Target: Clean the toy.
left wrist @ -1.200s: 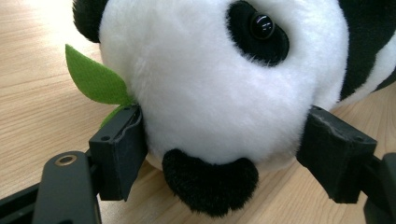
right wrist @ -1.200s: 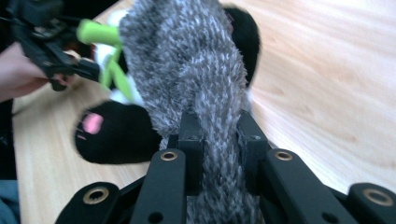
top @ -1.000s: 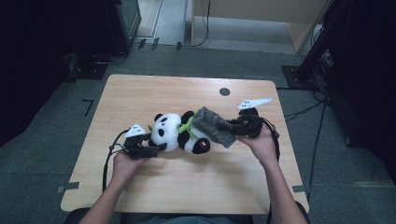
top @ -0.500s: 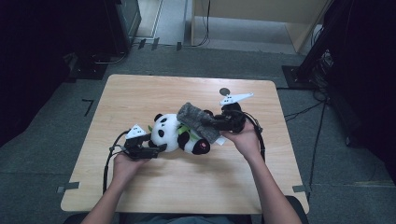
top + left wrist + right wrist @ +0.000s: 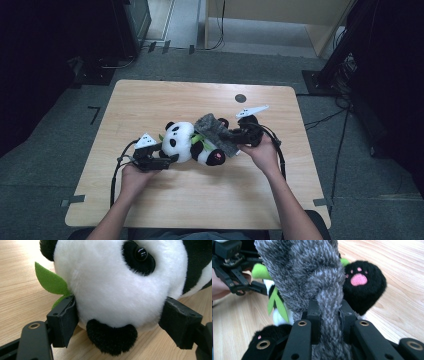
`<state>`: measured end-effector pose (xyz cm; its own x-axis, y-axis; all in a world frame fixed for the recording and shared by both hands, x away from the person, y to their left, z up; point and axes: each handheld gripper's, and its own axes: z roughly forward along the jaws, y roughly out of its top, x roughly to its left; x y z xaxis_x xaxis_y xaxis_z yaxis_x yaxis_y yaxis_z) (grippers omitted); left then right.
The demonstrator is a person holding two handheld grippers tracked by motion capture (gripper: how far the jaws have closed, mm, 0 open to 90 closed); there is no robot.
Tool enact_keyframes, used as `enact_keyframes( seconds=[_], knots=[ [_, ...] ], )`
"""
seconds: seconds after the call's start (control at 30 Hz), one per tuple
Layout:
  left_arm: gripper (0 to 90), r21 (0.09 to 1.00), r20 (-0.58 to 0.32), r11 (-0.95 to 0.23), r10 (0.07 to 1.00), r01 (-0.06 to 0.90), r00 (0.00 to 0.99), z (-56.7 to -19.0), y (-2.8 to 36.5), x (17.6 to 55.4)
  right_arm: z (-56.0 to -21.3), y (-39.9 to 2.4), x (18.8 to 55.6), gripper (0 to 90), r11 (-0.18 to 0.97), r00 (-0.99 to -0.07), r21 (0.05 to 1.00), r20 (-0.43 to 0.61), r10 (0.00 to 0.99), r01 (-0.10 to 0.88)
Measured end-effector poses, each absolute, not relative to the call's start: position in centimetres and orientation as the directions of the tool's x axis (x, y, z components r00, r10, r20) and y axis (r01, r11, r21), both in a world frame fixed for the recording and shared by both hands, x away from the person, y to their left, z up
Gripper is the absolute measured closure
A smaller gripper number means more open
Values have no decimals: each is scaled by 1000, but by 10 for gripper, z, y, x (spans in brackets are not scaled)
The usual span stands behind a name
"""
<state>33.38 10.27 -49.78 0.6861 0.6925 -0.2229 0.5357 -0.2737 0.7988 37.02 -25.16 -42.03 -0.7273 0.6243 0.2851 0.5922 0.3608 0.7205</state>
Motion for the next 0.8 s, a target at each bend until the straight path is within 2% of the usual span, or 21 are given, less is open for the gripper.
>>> enact_keyframes(
  seconds=[0.2, 0.67, 0.8],
  knots=[
    [204, 798, -229, -271, 690, 539, 686, -497, 103, 334, -427, -262, 368, 768, 333, -704, 709, 319, 635, 621],
    [200, 805, -227, -271, 682, 528, 695, -496, 103, 339, -441, -282, 365, 768, 323, -660, 676, 322, 679, 662],
    [200, 808, -237, -259, 680, 529, 694, -496, 104, 340, -446, -291, 365, 768, 342, -636, 651, 285, 718, 678]
  ],
)
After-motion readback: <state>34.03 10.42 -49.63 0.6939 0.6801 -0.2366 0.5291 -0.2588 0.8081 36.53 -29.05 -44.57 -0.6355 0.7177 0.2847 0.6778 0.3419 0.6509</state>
